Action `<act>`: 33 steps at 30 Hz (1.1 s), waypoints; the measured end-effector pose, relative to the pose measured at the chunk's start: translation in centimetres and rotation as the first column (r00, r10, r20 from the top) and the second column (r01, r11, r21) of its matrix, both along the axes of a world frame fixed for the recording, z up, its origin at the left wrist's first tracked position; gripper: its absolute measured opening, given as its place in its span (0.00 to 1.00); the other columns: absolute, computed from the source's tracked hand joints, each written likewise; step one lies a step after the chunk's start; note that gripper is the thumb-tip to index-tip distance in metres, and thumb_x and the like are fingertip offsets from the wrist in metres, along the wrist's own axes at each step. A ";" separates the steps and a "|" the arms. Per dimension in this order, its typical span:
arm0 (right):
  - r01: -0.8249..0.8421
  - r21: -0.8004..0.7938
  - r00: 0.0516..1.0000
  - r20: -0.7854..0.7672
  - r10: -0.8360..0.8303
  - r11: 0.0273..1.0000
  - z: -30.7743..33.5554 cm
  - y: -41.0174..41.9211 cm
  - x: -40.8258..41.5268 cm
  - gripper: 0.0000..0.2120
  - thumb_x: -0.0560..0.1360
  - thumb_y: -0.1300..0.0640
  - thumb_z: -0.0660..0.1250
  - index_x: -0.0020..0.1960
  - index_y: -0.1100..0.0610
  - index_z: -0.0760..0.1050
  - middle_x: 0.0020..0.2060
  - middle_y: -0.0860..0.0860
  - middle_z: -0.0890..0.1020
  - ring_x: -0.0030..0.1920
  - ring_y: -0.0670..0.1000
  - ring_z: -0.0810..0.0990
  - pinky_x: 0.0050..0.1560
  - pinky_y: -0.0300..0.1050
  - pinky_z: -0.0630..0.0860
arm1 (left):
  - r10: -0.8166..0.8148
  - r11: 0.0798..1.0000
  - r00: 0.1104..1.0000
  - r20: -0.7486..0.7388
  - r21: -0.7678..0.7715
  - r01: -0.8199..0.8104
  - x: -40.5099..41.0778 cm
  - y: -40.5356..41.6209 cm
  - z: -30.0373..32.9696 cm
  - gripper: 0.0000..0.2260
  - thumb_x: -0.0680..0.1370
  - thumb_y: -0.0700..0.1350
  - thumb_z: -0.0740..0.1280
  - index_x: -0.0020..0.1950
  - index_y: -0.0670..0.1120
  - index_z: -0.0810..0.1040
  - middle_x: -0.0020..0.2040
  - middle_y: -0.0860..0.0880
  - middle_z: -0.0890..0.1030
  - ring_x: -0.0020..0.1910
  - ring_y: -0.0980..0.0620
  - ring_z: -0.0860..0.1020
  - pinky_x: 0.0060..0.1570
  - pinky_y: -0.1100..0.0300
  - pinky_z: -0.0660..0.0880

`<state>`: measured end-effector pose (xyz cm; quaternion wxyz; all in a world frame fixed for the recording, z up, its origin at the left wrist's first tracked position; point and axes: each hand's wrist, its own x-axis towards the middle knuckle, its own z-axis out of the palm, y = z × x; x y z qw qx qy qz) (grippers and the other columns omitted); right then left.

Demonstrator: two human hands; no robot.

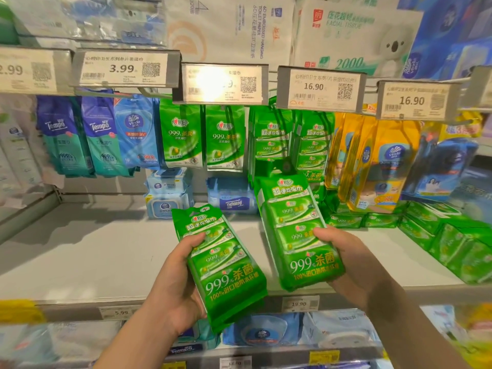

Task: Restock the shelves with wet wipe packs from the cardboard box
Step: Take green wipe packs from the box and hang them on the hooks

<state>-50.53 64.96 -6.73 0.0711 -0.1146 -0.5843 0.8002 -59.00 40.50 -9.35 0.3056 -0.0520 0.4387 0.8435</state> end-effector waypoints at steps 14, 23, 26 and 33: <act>0.452 0.034 0.819 -0.411 -0.399 0.892 0.2 1.6 0.6 0.12 0.77 0.58 0.69 0.60 0.55 0.77 0.53 0.56 0.86 0.57 0.63 0.84 0.57 0.64 0.81 | -0.005 1.000 1.000 -0.019 0.023 0.005 0.3 1.2 0.4 0.16 0.71 0.53 0.71 0.53 0.46 0.87 0.57 0.39 0.86 0.47 0.38 0.86 0.53 0.43 0.79; 0.494 -0.069 0.691 -0.574 -0.439 0.867 1.6 2.5 0.9 0.13 0.76 0.56 0.62 0.61 0.50 0.75 0.49 0.49 0.87 0.51 0.53 0.86 0.47 0.51 0.85 | 0.012 1.000 1.000 -0.021 -0.011 -0.013 0.5 2.0 0.5 0.20 0.69 0.54 0.71 0.59 0.47 0.85 0.58 0.40 0.85 0.50 0.39 0.86 0.52 0.42 0.82; 0.491 -0.096 0.680 -0.579 -0.450 0.866 1.8 2.8 0.9 0.12 0.79 0.55 0.62 0.62 0.51 0.76 0.53 0.51 0.86 0.56 0.56 0.85 0.54 0.57 0.83 | 0.008 1.000 1.000 -0.019 -0.012 -0.008 0.6 2.2 0.4 0.20 0.70 0.54 0.71 0.59 0.47 0.85 0.58 0.40 0.85 0.50 0.39 0.86 0.49 0.42 0.83; 0.486 -0.123 0.718 -0.508 -0.475 0.865 1.5 3.6 0.5 0.14 0.85 0.58 0.60 0.68 0.60 0.74 0.56 0.57 0.84 0.58 0.60 0.84 0.55 0.62 0.82 | 0.007 1.000 1.000 -0.006 -0.019 -0.008 0.8 2.4 0.1 0.21 0.69 0.53 0.71 0.59 0.47 0.85 0.58 0.39 0.85 0.49 0.38 0.86 0.54 0.42 0.80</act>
